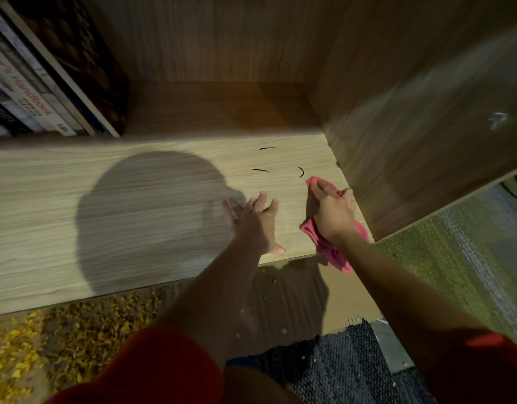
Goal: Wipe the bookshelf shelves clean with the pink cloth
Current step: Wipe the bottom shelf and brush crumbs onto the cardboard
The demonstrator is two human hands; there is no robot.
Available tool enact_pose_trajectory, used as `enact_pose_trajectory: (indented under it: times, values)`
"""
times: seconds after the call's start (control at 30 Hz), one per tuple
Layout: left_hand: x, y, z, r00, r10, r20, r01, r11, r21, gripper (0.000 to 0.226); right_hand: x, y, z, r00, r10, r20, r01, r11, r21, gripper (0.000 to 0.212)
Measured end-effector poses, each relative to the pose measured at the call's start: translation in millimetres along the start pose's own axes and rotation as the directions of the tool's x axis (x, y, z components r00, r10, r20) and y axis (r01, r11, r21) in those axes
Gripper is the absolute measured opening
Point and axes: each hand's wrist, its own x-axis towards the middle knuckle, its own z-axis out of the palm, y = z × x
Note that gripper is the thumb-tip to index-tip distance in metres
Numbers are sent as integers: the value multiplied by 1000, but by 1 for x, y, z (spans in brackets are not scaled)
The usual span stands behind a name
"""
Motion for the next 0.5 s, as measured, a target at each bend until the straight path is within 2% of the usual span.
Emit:
enact_pose_trajectory:
  times: [0.1, 0.17, 0.23, 0.33, 0.5]
  values:
    - [0, -4, -7, 1000, 25, 17, -26, 1000, 5, 97, -1, -9, -1, 999, 49, 11, -49, 999, 16, 63]
    - [3, -15, -16, 999, 33, -35, -34, 999, -39, 76, -10, -10, -2, 999, 14, 45, -18, 995, 95, 63]
    - [4, -32, -16, 986, 30, -167, -59, 984, -169, 51, -27, -14, 3, 996, -91, 0, 90, 985, 146, 68]
    - [-9, -47, 0, 961, -31, -276, -73, 931, -357, 47, -56, -25, 23, 969, -246, -13, 245, 957, 156, 71]
    - [-21, -46, 9, 946, -4, -323, -119, 925, -360, 45, -101, -33, 31, 888, -459, -12, 446, 857, 258, 62]
